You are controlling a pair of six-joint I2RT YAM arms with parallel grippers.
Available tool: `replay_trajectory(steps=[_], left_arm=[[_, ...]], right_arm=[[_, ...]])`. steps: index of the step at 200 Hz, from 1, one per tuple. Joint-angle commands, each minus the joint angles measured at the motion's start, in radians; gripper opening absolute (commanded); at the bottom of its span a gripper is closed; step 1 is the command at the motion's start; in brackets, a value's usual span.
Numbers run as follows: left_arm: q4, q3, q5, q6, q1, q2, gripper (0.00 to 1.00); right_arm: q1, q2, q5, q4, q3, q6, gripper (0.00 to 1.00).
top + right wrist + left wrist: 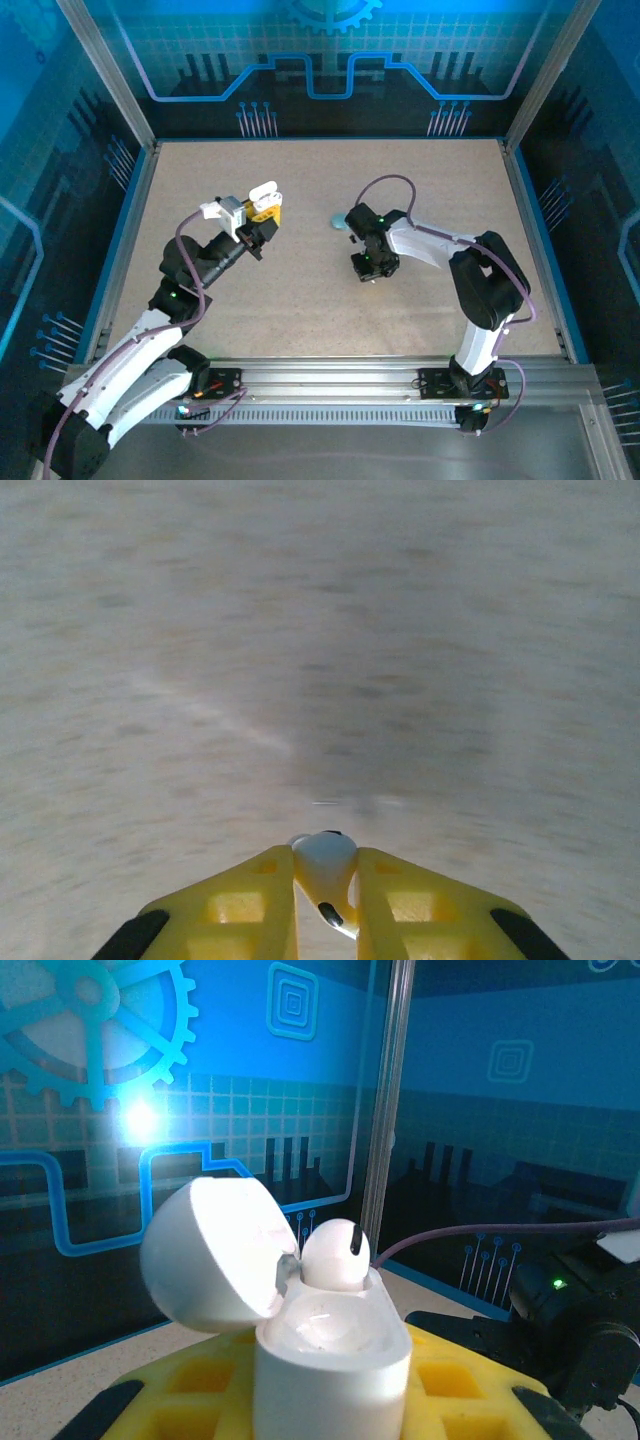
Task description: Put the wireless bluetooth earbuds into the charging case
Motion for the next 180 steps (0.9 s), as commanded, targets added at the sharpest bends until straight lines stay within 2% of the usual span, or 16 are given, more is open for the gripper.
replay_trajectory(steps=[1, 58, 91, 136, 180], left_arm=[[0.050, 0.040, 0.009, -0.009, 0.008, 0.005, 0.22], [0.054, 0.040, 0.011, -0.012, 0.007, 0.006, 0.22], [0.057, 0.043, 0.013, -0.014, 0.007, 0.009, 0.22], [0.059, 0.043, 0.015, -0.018, 0.007, 0.011, 0.22], [0.062, 0.043, 0.022, -0.024, 0.006, 0.017, 0.22]], right_arm=[[0.010, 0.016, 0.184, -0.082, 0.027, 0.062, 0.18], [0.147, 0.129, 0.307, -0.138, 0.083, 0.061, 0.21], [0.199, 0.148, 0.305, -0.144, 0.091, 0.062, 0.25], [0.237, 0.131, 0.234, -0.143, 0.096, 0.078, 0.35], [0.231, 0.073, 0.225, -0.168, 0.125, 0.115, 0.43]])
